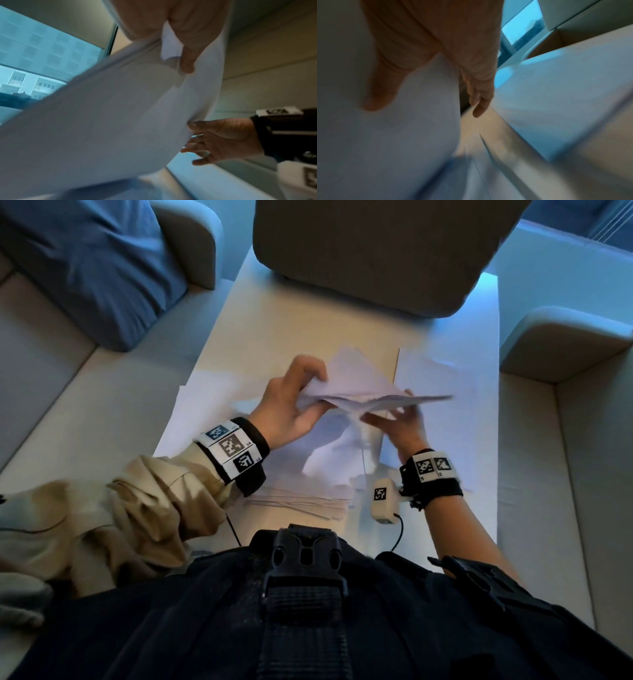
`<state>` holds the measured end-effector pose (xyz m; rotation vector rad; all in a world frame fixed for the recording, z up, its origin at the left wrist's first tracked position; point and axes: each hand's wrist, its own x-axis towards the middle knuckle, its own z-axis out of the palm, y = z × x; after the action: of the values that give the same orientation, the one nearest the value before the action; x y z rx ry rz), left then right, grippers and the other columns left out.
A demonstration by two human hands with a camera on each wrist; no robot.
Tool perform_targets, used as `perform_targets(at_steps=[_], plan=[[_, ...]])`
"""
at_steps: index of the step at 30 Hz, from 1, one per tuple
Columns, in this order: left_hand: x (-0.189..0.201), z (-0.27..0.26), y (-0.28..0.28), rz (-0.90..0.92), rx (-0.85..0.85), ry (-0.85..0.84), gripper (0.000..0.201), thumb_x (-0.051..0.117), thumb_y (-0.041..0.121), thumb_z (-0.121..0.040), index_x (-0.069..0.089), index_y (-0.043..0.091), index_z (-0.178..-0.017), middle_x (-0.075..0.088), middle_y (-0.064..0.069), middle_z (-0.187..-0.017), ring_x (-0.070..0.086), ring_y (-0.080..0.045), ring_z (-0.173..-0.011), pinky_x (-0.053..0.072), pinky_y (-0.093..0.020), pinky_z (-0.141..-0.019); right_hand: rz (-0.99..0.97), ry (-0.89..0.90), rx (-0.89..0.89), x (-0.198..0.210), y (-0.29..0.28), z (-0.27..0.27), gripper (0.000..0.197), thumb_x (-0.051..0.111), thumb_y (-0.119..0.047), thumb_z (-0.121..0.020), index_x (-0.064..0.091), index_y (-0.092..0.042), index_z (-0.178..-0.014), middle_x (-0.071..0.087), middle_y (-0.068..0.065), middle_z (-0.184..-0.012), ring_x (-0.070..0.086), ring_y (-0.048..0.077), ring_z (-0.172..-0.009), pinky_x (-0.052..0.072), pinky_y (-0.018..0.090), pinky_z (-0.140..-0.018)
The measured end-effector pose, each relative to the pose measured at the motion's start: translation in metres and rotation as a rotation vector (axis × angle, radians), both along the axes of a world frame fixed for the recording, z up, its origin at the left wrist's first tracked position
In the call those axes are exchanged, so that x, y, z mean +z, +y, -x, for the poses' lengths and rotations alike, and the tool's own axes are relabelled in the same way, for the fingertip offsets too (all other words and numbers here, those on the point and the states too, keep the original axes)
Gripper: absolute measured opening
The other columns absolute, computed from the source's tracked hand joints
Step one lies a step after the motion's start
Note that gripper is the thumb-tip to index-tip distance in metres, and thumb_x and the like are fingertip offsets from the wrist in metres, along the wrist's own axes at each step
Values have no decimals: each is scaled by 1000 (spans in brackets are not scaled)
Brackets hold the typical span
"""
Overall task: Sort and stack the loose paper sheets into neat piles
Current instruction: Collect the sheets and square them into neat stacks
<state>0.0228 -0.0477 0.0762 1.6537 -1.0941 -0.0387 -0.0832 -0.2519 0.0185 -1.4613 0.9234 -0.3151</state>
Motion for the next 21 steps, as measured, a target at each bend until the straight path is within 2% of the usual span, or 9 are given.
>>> perform_targets(at_steps=[2, 3, 5, 6, 9, 13, 15, 17, 21], plan=[[13, 1, 0, 94, 5, 116, 56, 74, 7, -77, 34, 26, -112, 62, 11, -85, 64, -15, -79, 47, -20, -70, 47, -105, 18, 23, -6, 2, 89, 90, -8, -56, 43, -16, -131, 57, 3, -131, 54, 14, -120, 43, 39, -105], [18, -1, -1, 112, 26, 147, 63, 76, 7, -76, 33, 27, -118, 62, 16, -89, 64, -7, -85, 48, -20, -75, 92, -132, 25, 35, -6, 4, 74, 88, -4, -58, 52, -13, -121, 64, 2, -118, 60, 12, -109, 47, 38, -100], [25, -8, 0, 114, 120, 166, 66, 78, 10, -74, 36, 18, -124, 53, 24, -103, 54, 14, -93, 42, -8, -81, 171, -188, 7, 53, -1, 7, 53, 88, -4, -58, 63, -9, -105, 70, -2, -99, 65, 6, -90, 53, 30, -83], [28, -14, 1, 126, 159, 179, 64, 79, 15, -74, 39, 12, -124, 48, 26, -106, 51, 18, -94, 42, -6, -81, 194, -227, -11, 60, 3, 8, 49, 88, -5, -58, 63, -10, -100, 70, -4, -96, 66, 4, -85, 52, 25, -77], [39, -28, 6, 188, 232, 222, 65, 81, 32, -68, 47, 9, -118, 55, 19, -102, 56, 13, -91, 47, -12, -81, 240, -345, -30, 77, 18, 8, 44, 87, -5, -59, 63, -14, -95, 69, -4, -93, 66, 4, -82, 52, 21, -73], [63, -41, 11, 327, 266, 219, 60, 83, 22, -68, 46, 9, -112, 59, 8, -103, 61, 4, -93, 51, -23, -86, 304, -502, -18, 109, 31, -2, 50, 86, -1, -61, 58, -11, -101, 67, -4, -97, 66, 3, -87, 52, 20, -75], [71, -48, 17, 372, 259, 208, 60, 84, 21, -69, 44, 8, -112, 60, 3, -104, 62, -4, -96, 52, -29, -87, 320, -565, 15, 123, 30, -8, 60, 86, 0, -60, 50, -6, -108, 65, 3, -103, 66, 10, -94, 54, 25, -79], [71, -56, 21, 375, 251, 209, 60, 84, 21, -69, 45, 7, -112, 59, -1, -104, 62, -7, -95, 52, -28, -84, 311, -559, 56, 128, 26, -14, 60, 86, 0, -61, 49, -5, -108, 66, 3, -103, 67, 15, -96, 55, 29, -81], [59, -52, 26, 261, 272, 209, 49, 85, 27, -66, 54, 21, -104, 58, 14, -99, 57, 1, -85, 48, -20, -78, 309, -439, 79, 124, 34, -16, 35, 85, -1, -63, 65, -10, -91, 71, -13, -80, 68, 3, -77, 54, 22, -70]])
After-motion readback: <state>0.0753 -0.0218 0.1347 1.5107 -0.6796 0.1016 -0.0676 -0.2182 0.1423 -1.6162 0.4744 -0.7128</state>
